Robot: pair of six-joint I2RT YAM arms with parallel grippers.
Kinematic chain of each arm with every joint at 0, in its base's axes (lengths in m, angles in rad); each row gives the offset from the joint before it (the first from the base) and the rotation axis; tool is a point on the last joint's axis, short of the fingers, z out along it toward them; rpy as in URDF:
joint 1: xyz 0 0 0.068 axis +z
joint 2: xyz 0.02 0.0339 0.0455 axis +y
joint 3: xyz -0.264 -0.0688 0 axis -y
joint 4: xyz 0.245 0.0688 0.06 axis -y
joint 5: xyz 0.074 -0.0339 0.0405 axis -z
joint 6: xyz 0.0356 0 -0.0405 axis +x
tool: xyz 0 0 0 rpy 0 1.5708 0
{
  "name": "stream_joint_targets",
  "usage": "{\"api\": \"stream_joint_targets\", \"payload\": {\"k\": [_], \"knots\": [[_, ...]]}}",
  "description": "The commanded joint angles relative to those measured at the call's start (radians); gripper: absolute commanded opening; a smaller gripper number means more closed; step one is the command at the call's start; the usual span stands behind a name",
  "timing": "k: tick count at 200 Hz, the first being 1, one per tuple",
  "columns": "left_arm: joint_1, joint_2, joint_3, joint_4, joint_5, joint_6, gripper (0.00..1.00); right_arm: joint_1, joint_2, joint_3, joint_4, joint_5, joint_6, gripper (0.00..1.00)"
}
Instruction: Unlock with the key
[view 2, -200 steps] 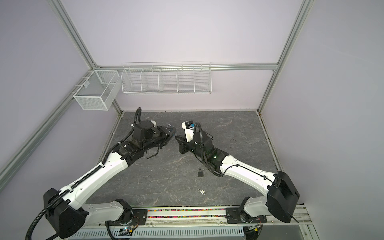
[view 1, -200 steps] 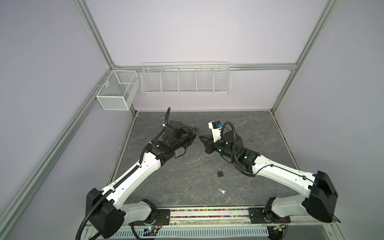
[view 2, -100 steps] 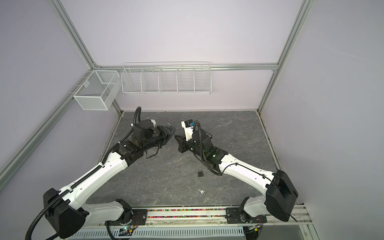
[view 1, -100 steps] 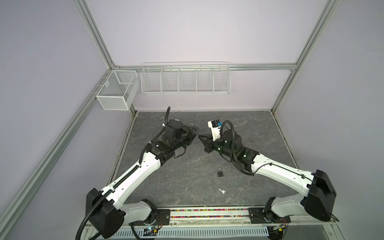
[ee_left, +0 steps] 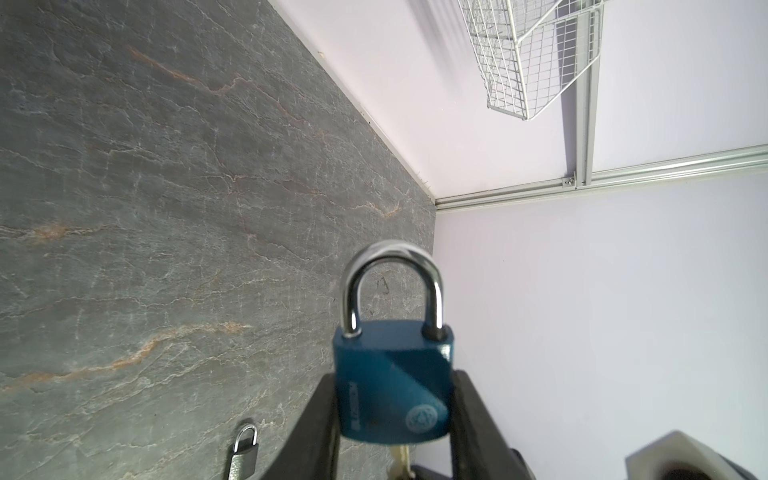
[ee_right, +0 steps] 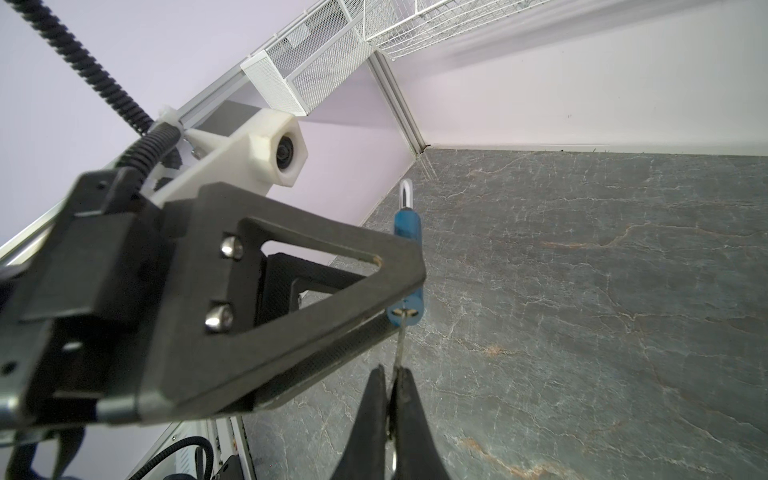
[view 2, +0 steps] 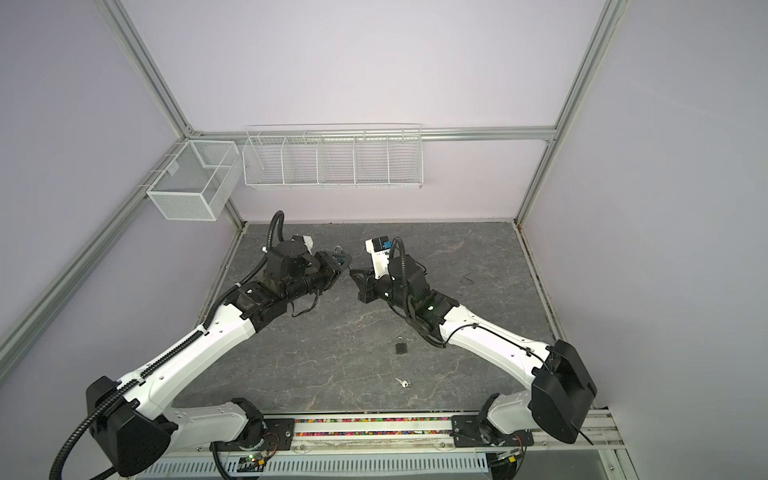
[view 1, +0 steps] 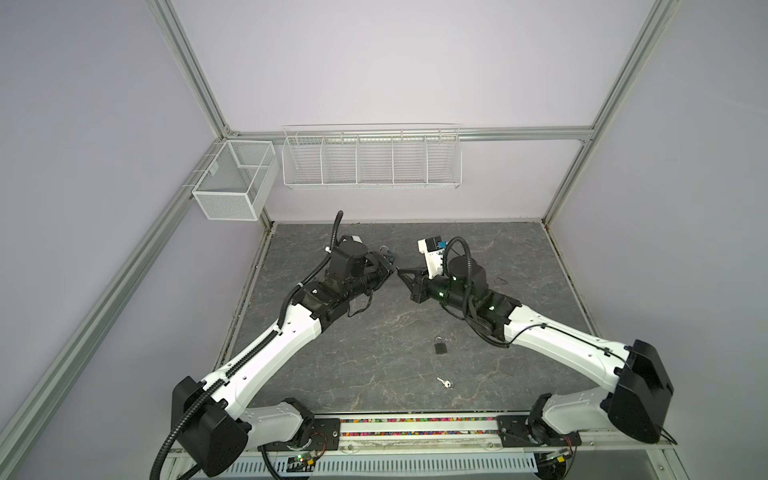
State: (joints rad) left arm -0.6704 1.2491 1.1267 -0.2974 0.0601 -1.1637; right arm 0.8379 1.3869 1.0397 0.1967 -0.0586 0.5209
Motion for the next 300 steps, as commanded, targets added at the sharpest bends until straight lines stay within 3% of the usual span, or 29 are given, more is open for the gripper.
{"api": "stream_joint_targets", "payload": {"k": [1, 66, 123, 143, 184, 233, 300], "knots": [[-0.051, -0.015, 0.023, 0.002, 0.066, 0.028, 0.1, -0.002, -0.026, 0.028, 0.056, 0.018, 0.014, 0.06], [-0.077, -0.016, 0.045, -0.01, 0.083, 0.034, 0.1, 0.03, -0.005, 0.009, 0.072, 0.061, -0.104, 0.06], [-0.09, -0.038, 0.02, -0.023, 0.086, 0.03, 0.1, -0.039, -0.045, -0.033, 0.171, -0.018, 0.03, 0.06], [-0.09, -0.046, 0.005, -0.024, 0.075, 0.018, 0.1, -0.033, -0.062, -0.023, 0.16, -0.023, 0.007, 0.06], [-0.089, -0.042, 0.017, 0.002, 0.078, -0.015, 0.09, 0.053, -0.054, 0.002, 0.063, 0.123, -0.124, 0.06], [-0.09, -0.037, 0.067, -0.046, 0.063, 0.002, 0.08, 0.064, -0.009, -0.012, 0.032, 0.152, -0.173, 0.06], [-0.09, -0.042, 0.042, -0.058, 0.045, 0.0, 0.08, 0.097, -0.078, -0.005, 0.005, 0.282, -0.284, 0.06]]}}
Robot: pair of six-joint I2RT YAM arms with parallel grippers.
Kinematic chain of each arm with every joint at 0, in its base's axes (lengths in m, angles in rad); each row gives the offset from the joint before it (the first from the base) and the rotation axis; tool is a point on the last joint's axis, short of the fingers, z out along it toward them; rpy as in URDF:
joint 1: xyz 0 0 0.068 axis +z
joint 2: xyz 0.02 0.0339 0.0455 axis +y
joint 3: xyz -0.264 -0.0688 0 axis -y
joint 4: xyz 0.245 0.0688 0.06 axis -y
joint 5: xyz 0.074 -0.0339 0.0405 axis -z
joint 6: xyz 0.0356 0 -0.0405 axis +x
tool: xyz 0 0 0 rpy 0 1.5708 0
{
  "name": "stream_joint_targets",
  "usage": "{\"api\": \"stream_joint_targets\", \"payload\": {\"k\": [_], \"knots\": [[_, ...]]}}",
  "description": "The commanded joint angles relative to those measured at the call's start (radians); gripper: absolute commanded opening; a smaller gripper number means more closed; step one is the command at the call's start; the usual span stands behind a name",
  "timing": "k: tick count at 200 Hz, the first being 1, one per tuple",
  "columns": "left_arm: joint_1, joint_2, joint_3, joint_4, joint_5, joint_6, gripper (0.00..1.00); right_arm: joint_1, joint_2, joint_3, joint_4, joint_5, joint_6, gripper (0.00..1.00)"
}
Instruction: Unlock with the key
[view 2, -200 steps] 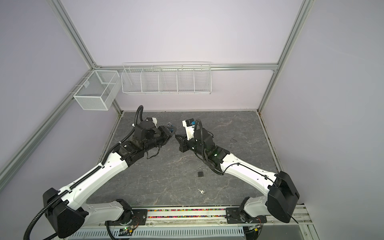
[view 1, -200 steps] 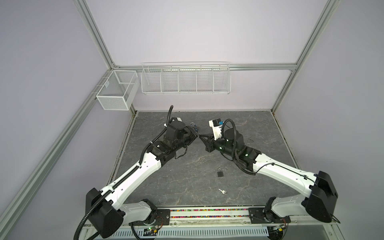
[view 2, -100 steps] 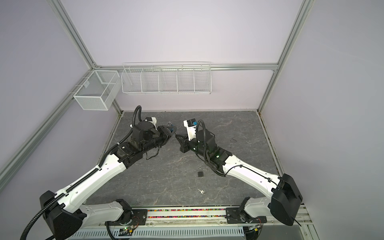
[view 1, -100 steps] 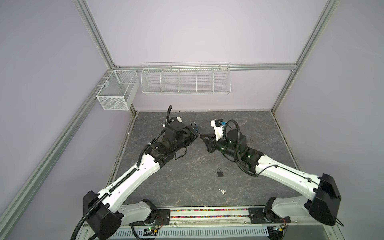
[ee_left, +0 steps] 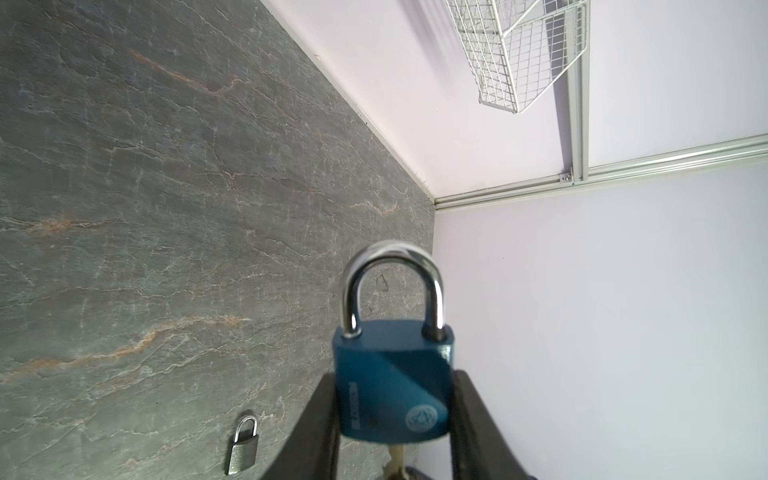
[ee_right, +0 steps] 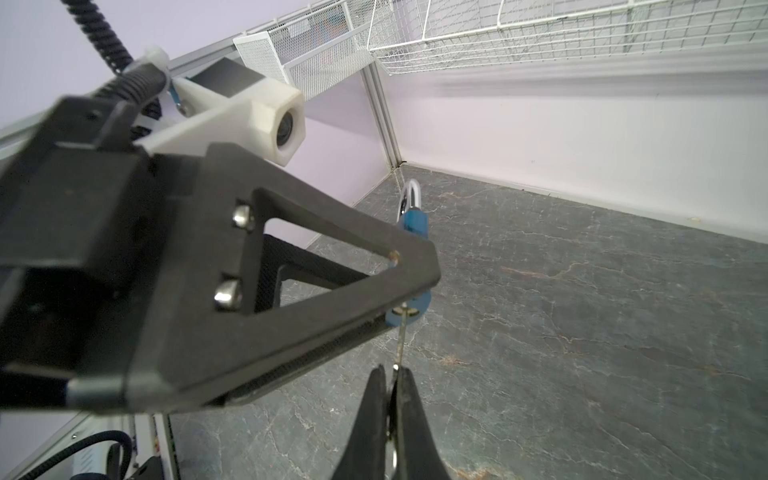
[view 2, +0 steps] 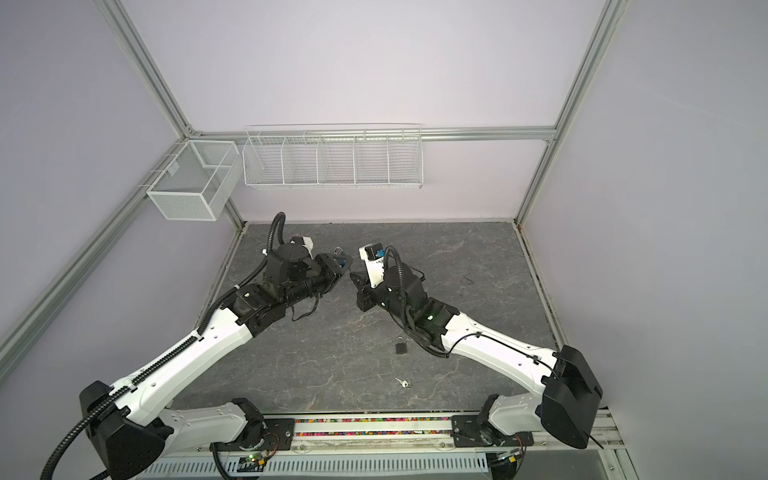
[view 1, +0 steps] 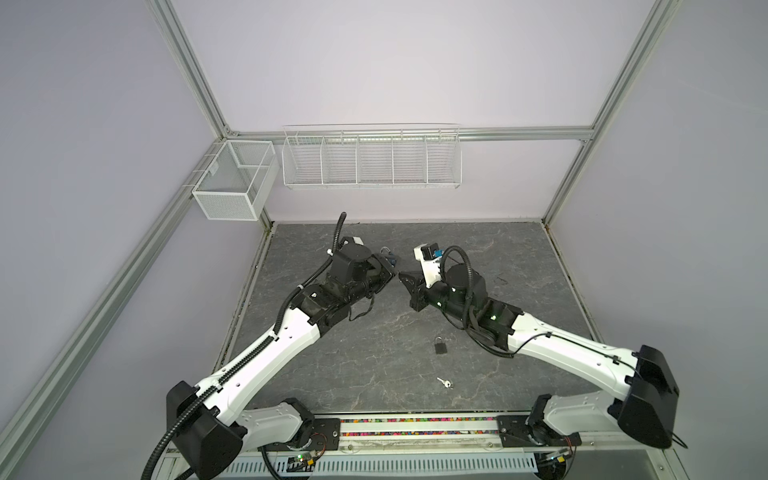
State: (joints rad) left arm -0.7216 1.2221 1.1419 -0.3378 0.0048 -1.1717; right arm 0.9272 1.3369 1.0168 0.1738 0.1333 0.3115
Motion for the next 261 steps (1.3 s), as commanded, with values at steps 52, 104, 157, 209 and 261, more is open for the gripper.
{"api": "stream_joint_targets", "payload": {"k": [52, 104, 157, 209, 261], "knots": [[-0.053, -0.028, -0.055, 0.09, 0.115, -0.04, 0.08, -0.05, -0.023, -0.015, 0.153, -0.119, 0.178, 0.06], [-0.053, -0.035, -0.045, 0.051, 0.089, -0.03, 0.08, -0.021, -0.059, -0.007, 0.115, -0.069, 0.175, 0.06], [-0.05, -0.045, -0.014, -0.003, 0.014, -0.069, 0.08, 0.028, -0.088, -0.038, 0.035, 0.106, 0.087, 0.06], [-0.038, -0.043, 0.017, -0.035, -0.014, -0.076, 0.08, 0.059, -0.095, -0.039, 0.005, 0.067, 0.017, 0.06], [-0.021, -0.042, 0.006, -0.036, -0.001, -0.072, 0.08, 0.048, -0.13, -0.059, 0.013, 0.036, 0.042, 0.06]]}}
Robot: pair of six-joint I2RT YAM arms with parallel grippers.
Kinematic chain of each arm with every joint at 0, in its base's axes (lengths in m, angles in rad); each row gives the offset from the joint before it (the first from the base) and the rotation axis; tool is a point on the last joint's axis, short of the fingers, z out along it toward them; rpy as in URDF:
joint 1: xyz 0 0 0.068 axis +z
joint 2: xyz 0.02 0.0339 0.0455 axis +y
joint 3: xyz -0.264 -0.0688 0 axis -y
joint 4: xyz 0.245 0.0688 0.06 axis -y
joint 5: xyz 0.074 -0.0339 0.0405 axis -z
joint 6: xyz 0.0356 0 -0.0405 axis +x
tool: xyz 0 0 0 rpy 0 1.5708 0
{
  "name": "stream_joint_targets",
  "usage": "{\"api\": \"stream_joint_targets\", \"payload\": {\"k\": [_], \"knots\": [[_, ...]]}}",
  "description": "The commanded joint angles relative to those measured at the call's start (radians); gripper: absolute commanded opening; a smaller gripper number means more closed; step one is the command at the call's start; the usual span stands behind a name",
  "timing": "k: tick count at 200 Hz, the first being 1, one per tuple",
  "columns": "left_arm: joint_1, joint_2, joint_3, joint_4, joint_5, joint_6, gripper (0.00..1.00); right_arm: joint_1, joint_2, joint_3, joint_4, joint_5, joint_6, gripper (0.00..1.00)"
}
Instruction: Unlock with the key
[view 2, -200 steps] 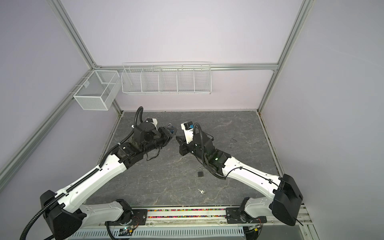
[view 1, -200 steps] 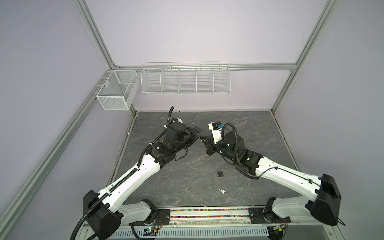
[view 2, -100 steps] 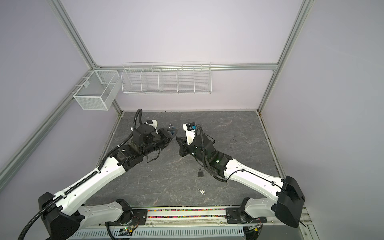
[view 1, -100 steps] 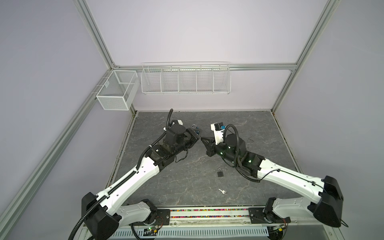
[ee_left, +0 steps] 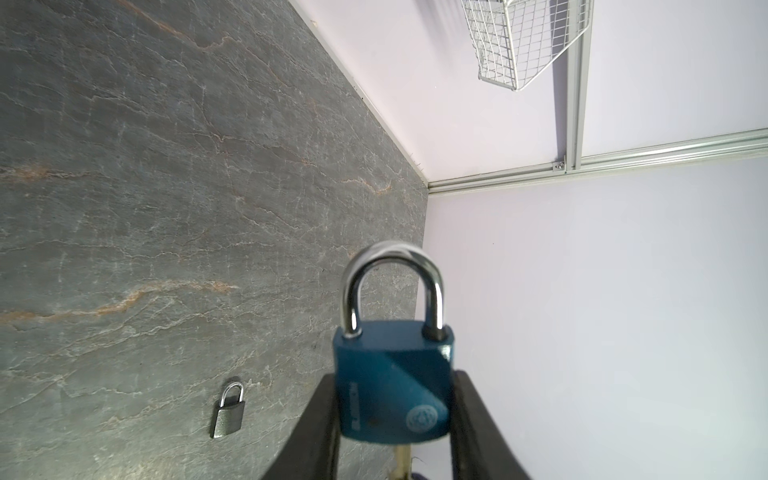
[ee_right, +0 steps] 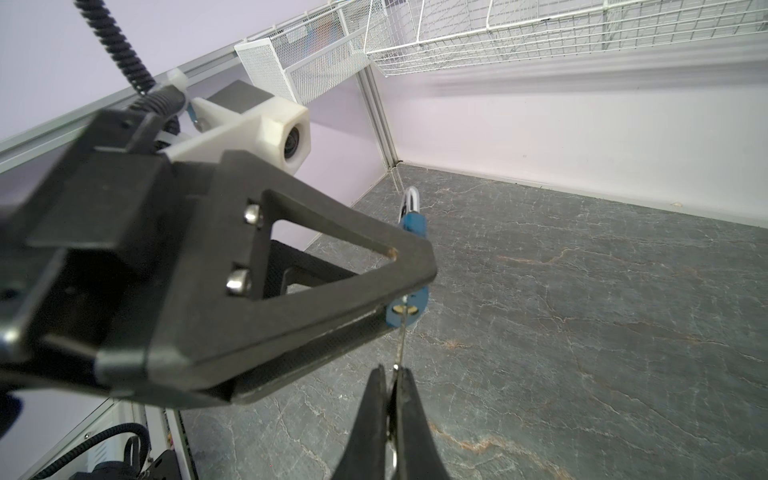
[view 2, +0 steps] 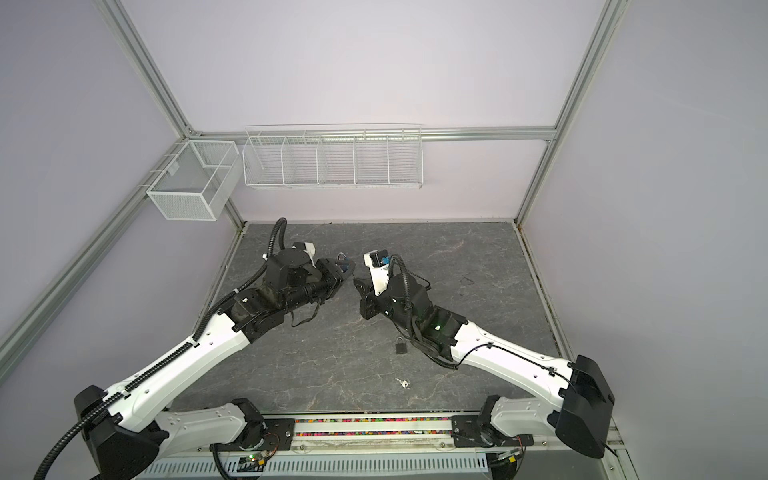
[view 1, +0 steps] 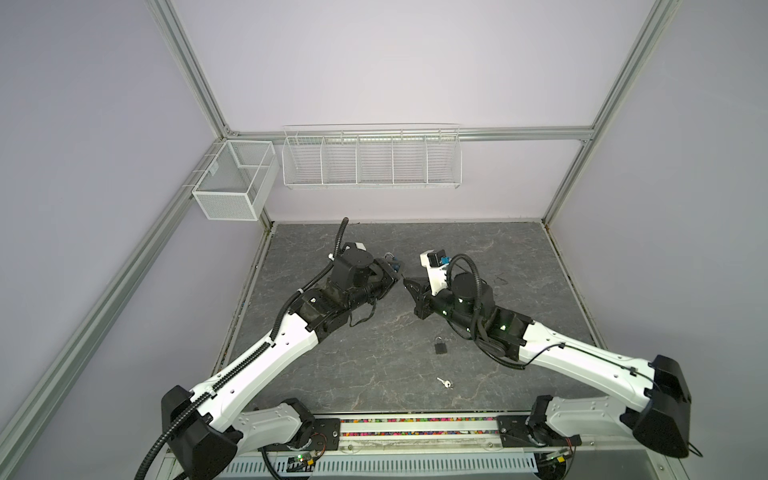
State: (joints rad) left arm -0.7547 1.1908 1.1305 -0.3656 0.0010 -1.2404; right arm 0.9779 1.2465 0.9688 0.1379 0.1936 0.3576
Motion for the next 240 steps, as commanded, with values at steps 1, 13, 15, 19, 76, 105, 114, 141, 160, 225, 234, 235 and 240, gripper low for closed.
{"api": "stream_joint_targets", "payload": {"k": [1, 13, 15, 19, 76, 105, 114, 141, 160, 225, 234, 235, 240], "knots": [[0.013, -0.012, 0.017, -0.008, 0.005, -0.004, 0.08, -0.003, -0.039, -0.011, 0.048, -0.026, -0.001, 0.06], [0.016, -0.012, 0.012, 0.009, 0.015, -0.006, 0.08, -0.01, -0.038, -0.01, 0.048, -0.061, 0.025, 0.06], [0.015, -0.011, 0.013, 0.01, 0.016, -0.005, 0.08, -0.011, -0.038, -0.01, 0.046, -0.062, 0.027, 0.06], [0.016, -0.012, 0.014, 0.009, 0.016, -0.005, 0.08, -0.012, -0.035, -0.009, 0.042, -0.065, 0.034, 0.06], [0.017, -0.03, 0.005, 0.026, 0.021, -0.011, 0.08, -0.061, -0.005, -0.027, 0.075, -0.127, 0.115, 0.06], [0.016, -0.031, 0.003, 0.032, 0.027, -0.016, 0.07, -0.065, 0.014, -0.007, 0.071, -0.136, 0.114, 0.06], [0.017, -0.031, 0.003, 0.033, 0.025, -0.014, 0.08, -0.065, 0.02, -0.006, 0.073, -0.144, 0.116, 0.06], [0.017, -0.028, 0.003, 0.036, 0.028, -0.017, 0.08, -0.064, 0.025, -0.011, 0.084, -0.155, 0.127, 0.06], [0.017, -0.025, 0.003, 0.041, 0.032, -0.019, 0.08, -0.059, 0.025, -0.016, 0.09, -0.154, 0.126, 0.06], [0.017, -0.024, 0.017, 0.01, -0.002, -0.019, 0.08, -0.035, 0.007, -0.017, 0.072, -0.119, 0.111, 0.06], [0.018, -0.02, 0.019, 0.007, -0.002, -0.022, 0.08, -0.036, 0.007, -0.022, 0.077, -0.122, 0.118, 0.06], [0.018, -0.02, 0.02, 0.007, -0.003, -0.023, 0.08, -0.035, 0.007, -0.022, 0.077, -0.123, 0.118, 0.06], [0.017, -0.018, 0.021, 0.009, -0.003, -0.024, 0.08, -0.034, 0.008, -0.024, 0.078, -0.128, 0.119, 0.06]]}}
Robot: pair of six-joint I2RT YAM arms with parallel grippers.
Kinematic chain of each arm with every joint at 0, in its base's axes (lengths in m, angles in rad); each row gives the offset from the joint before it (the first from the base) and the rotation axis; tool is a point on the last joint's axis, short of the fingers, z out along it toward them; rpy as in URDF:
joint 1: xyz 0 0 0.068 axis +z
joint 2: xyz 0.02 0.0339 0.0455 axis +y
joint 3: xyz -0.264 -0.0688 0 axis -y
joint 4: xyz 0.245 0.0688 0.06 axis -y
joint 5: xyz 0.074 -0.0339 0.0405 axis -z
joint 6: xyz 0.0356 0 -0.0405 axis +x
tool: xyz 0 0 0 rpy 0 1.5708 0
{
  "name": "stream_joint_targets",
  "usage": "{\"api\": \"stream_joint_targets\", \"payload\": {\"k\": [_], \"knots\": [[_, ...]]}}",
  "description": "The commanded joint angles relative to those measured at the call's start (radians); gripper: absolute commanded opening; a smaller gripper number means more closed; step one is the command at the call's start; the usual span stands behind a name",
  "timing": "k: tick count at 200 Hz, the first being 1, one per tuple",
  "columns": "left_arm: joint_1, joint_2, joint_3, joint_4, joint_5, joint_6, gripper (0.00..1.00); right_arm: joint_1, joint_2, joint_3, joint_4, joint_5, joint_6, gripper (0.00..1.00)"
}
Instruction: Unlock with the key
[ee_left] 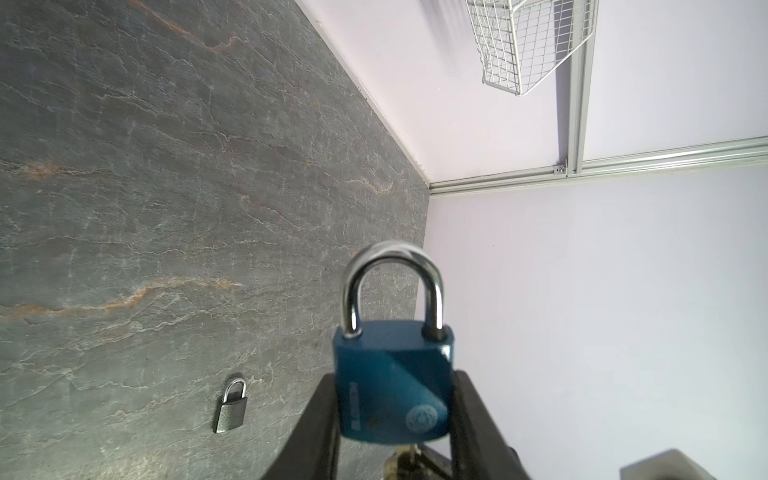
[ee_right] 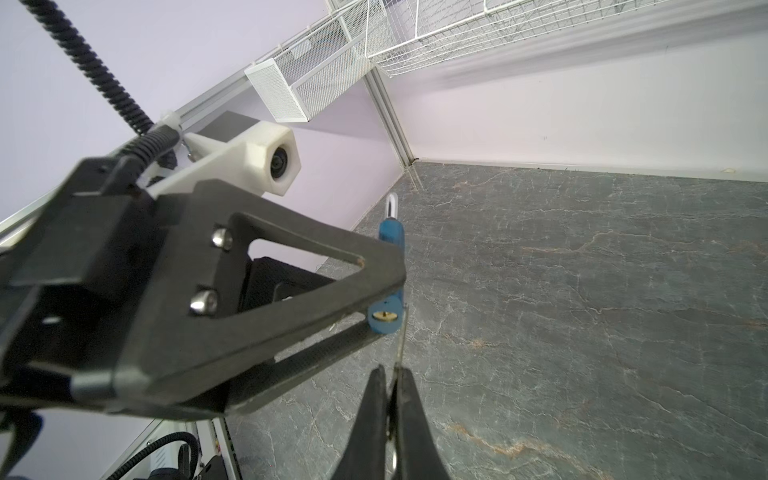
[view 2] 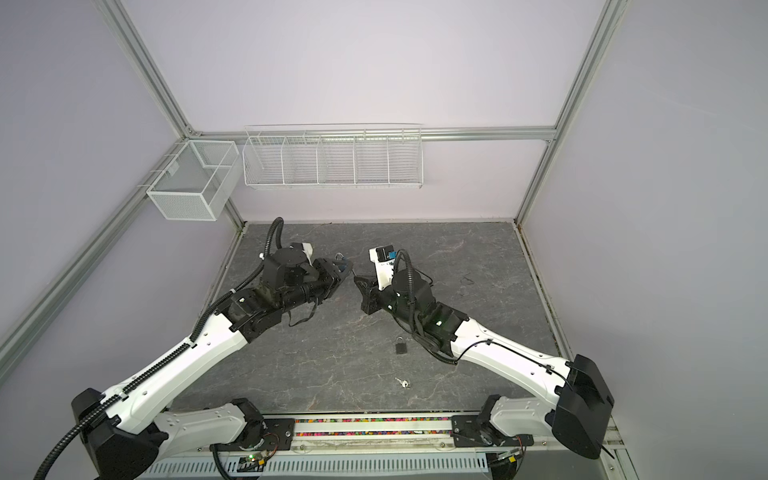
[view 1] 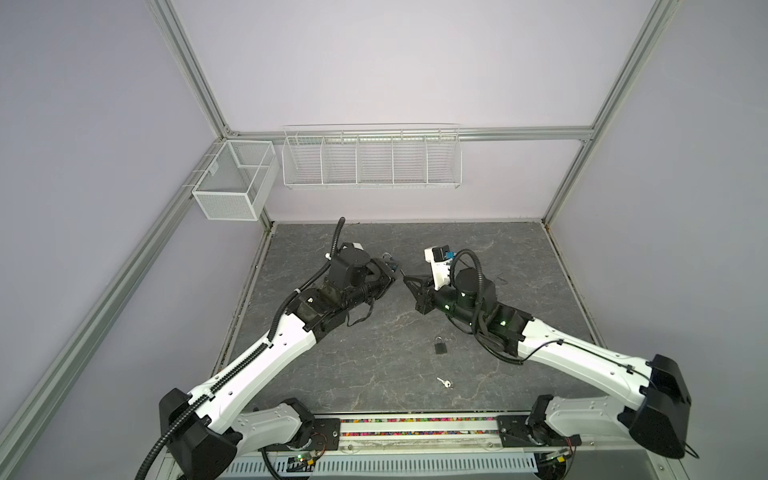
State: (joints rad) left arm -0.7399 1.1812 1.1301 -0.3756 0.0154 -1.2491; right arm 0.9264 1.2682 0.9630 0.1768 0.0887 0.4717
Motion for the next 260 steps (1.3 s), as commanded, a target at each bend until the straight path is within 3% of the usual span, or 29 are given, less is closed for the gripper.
{"api": "stream_joint_targets", "payload": {"k": [1, 141, 260], "knots": [[0.002, -0.007, 0.023, 0.019, -0.018, -0.015, 0.08, 0.018, -0.014, -0.017, 0.041, -0.025, 0.005, 0.06], [0.004, 0.008, 0.038, 0.018, -0.028, -0.035, 0.08, 0.037, -0.021, -0.018, 0.014, 0.064, -0.019, 0.06], [0.002, 0.013, 0.031, 0.025, -0.014, -0.037, 0.08, 0.036, 0.009, 0.017, 0.042, 0.055, -0.015, 0.06]]}}
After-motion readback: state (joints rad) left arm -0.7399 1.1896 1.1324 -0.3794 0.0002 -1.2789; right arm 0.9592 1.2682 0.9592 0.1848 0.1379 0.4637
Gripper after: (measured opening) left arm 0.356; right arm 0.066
